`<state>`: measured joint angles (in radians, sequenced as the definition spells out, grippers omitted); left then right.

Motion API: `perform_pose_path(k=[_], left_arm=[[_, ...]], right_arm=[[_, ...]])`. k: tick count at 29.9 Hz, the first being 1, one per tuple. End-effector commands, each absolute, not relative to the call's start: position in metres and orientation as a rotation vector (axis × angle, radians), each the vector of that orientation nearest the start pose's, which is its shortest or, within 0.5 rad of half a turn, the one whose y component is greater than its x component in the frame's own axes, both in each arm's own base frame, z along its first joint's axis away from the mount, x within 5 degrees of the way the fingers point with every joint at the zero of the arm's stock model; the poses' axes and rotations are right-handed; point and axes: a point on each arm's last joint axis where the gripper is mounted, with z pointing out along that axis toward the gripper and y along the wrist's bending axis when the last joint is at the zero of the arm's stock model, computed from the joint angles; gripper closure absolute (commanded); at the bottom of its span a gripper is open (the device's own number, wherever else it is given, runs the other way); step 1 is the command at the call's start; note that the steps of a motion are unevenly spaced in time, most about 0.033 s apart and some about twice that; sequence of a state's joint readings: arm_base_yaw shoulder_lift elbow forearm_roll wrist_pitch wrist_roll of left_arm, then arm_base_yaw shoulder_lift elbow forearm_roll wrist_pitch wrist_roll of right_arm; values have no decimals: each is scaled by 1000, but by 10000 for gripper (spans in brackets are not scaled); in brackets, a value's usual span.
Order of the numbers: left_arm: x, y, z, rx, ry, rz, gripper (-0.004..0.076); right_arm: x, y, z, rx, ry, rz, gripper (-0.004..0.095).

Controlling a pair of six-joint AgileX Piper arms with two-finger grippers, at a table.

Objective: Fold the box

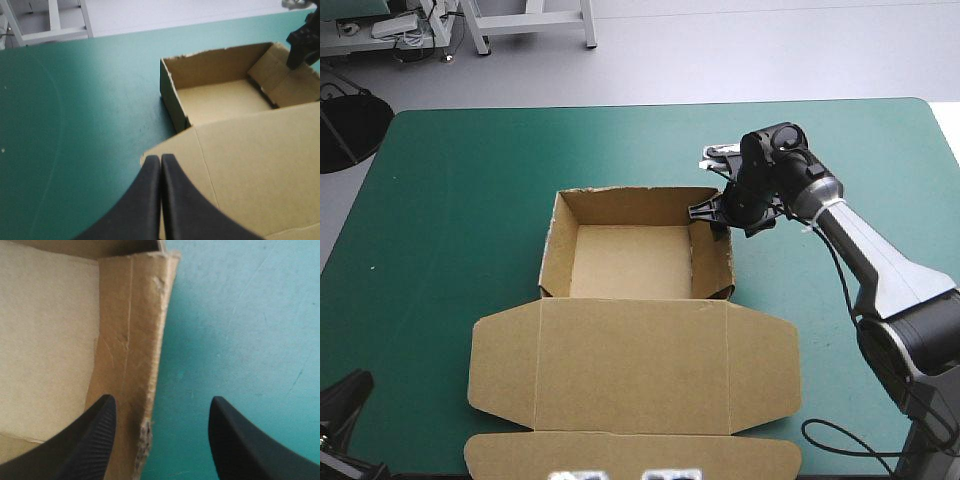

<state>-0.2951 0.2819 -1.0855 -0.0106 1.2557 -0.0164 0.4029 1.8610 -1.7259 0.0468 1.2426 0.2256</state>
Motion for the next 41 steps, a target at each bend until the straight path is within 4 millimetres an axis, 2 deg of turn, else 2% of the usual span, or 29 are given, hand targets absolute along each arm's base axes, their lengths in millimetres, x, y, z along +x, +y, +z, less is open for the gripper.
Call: perform_pose_path(k=[1,4,9,13,16,19,22,23,26,29,32,34,38,41], left_arm=[[-25,5,381,266,2009,-252,733],[-20,2,359,279,2077,-265,733],[-6,-4,325,306,2196,-270,733],[3,-7,298,314,2292,-253,733],[6,-8,287,319,2333,-255,733],[6,-8,285,319,2339,-254,733],[6,-8,285,319,2337,-252,733],[6,-8,285,319,2337,-252,733],[6,-8,285,319,2337,-252,733],[7,-8,286,315,2320,-252,733],[9,-9,289,309,2287,-257,733],[10,-9,290,306,2268,-260,733],[11,-9,290,305,2260,-261,733],[11,-9,290,305,2260,-261,733]], right_arm=[[361,158,315,-243,2830,244,405],[364,163,305,-282,2854,281,514],[367,165,298,-280,2877,288,923],[365,159,301,-289,2884,215,926],[364,145,314,-258,2845,156,926],[364,116,333,-163,2797,145,926],[361,72,356,-20,2738,129,926],[358,51,366,42,2708,116,926],[346,5,387,163,2640,71,926],[330,-46,403,298,2580,3,926],[316,-92,408,420,2549,-69,926],[309,-115,408,496,2537,-101,926],[299,-150,402,607,2535,-145,925],[300,-167,391,671,2555,-155,925]])
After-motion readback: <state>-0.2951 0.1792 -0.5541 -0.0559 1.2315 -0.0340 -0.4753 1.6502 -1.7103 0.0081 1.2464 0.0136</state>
